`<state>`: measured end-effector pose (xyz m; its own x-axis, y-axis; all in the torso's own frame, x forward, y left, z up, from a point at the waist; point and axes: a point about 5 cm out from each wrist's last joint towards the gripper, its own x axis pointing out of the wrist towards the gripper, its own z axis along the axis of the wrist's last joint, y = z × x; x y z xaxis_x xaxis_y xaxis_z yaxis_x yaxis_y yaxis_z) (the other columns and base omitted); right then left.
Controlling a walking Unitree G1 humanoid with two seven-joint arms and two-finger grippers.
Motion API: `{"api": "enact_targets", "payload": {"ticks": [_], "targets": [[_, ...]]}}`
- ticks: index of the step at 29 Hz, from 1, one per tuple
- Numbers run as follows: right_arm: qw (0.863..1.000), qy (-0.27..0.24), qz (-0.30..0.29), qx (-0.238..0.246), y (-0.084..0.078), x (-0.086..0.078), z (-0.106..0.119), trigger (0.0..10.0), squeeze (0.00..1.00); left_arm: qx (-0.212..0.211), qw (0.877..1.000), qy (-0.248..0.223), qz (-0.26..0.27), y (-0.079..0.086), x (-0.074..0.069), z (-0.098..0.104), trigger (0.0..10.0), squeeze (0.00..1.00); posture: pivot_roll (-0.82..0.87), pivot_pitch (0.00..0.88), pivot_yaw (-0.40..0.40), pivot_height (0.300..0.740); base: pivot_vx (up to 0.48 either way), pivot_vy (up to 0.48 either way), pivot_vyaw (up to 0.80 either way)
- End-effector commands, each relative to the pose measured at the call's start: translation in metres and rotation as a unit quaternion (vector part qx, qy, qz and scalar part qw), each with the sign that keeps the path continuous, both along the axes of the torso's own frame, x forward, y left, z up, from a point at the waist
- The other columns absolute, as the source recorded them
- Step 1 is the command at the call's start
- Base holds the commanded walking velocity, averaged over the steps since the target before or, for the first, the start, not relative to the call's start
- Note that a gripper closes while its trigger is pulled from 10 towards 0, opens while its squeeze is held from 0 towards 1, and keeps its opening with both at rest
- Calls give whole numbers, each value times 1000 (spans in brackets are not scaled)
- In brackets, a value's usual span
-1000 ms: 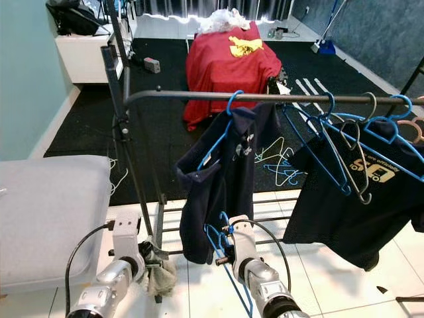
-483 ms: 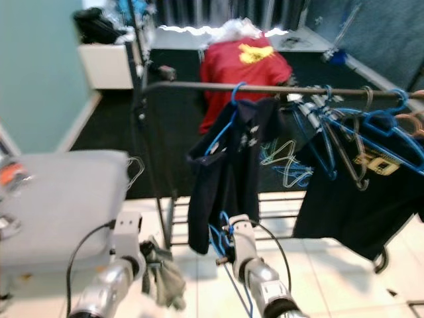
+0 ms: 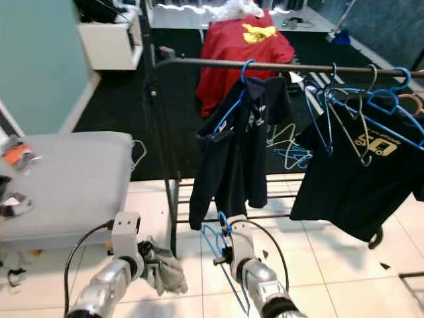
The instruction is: Hang hanger
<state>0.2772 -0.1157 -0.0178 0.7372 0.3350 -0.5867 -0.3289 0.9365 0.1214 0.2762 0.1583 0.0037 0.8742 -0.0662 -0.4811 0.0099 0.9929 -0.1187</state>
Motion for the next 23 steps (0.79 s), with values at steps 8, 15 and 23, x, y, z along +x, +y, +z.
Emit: {"api": "enact_targets", "payload": {"ticks": [8,15,23], "targets": [[1000,7,-5,2,-1,-3,-3,10000,0,-2,1000,7,-8,-3,-2,-2,10000,0,40,58,-58,740,-252,0,0],[1000,7,-6,3,0,-3,-3,10000,0,-2,1000,5,-12,-3,0,0,10000,0,42,53,-54,740,-253,0,0],[1000,6,-8,3,1,-3,-3,10000,0,2,1000,6,-14,-1,0,0,10000,0,45,49,-50,740,-96,0,0]]}}
